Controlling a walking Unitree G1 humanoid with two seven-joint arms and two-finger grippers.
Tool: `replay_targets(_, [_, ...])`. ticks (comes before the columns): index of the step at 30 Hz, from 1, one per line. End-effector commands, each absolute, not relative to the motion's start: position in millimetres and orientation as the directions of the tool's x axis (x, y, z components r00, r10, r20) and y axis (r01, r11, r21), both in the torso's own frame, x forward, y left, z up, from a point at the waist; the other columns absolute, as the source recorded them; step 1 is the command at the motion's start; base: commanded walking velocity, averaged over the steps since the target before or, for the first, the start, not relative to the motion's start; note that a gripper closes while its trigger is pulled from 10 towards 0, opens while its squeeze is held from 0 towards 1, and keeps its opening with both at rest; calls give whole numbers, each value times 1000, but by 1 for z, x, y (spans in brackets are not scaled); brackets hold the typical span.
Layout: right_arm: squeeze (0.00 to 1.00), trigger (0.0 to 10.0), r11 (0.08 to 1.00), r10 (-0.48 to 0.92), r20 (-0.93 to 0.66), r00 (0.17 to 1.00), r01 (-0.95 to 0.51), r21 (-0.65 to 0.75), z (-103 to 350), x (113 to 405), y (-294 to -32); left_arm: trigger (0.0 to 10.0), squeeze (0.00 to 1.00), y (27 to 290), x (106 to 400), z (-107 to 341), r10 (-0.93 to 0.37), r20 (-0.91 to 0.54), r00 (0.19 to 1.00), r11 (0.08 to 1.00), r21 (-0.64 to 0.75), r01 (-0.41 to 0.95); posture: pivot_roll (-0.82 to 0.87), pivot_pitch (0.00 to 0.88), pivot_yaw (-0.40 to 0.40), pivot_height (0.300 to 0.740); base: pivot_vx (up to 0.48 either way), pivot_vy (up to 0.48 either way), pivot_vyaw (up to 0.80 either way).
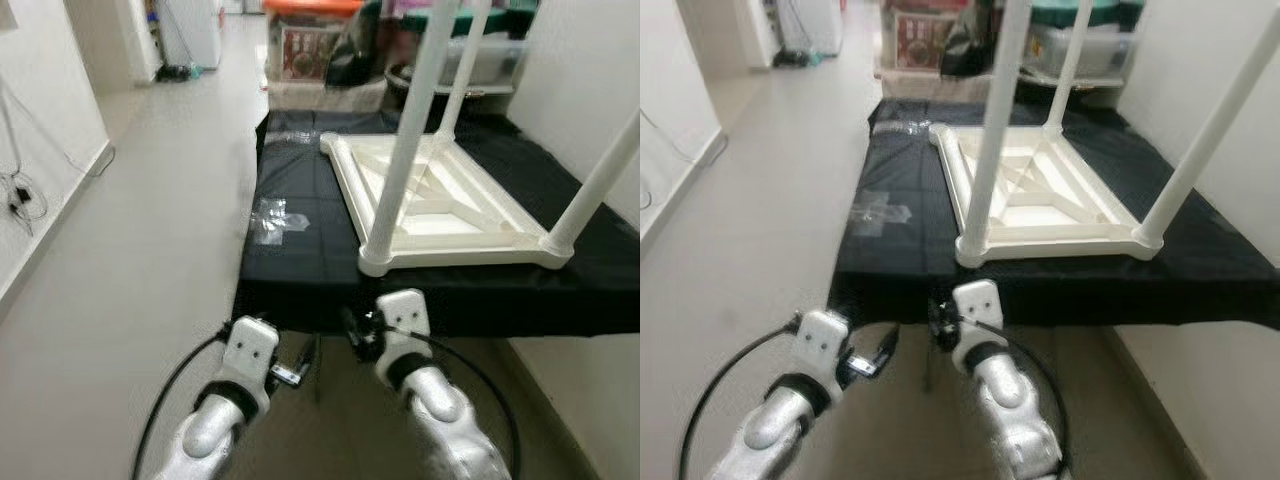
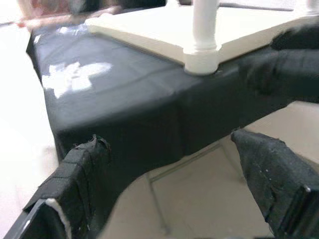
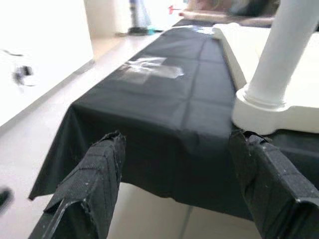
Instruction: Building children table
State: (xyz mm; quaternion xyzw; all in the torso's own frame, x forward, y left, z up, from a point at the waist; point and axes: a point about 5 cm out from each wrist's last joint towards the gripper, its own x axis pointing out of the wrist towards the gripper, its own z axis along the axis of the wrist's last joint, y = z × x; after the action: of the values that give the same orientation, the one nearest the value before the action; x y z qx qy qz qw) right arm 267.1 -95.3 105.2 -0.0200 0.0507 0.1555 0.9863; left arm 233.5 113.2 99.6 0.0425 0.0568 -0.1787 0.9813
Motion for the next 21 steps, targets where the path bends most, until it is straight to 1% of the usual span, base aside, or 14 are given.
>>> replay_targets(1, [0,10000,958,279,-114,954,-284,-35,104,268,-102,10000,0,109,235,101,-354,-123,927,930,60,363,57,0,-49,740,0,0,-587])
replay_targets(2, [0,10000,959,277,-113,954,-282,-34,105,268,-102,10000,0,109,235,101,-354,-124,927,930,61,363,57,0,-49,740,0,0,-587])
replay_targets(7, [0,10000,954,289,-124,949,-297,-49,104,268,-101,10000,0,110,235,102,-350,-121,929,931,64,359,58,0,-51,740,0,0,0])
replay_targets(9, [0,10000,940,315,-152,937,-330,-86,101,267,-97,10000,0,110,236,103,-340,-112,934,934,77,349,60,0,-54,740,0,0,0])
replay_targets(16, [0,10000,941,321,-161,933,-333,-54,100,268,-98,10000,0,112,236,107,-324,-90,942,938,104,332,64,2,-51,740,0,0,0])
replay_targets(21, [0,10000,940,330,-143,933,-338,-38,103,268,-98,10000,0,111,236,107,-335,-88,938,934,102,343,63,5,-53,740,296,0,0])
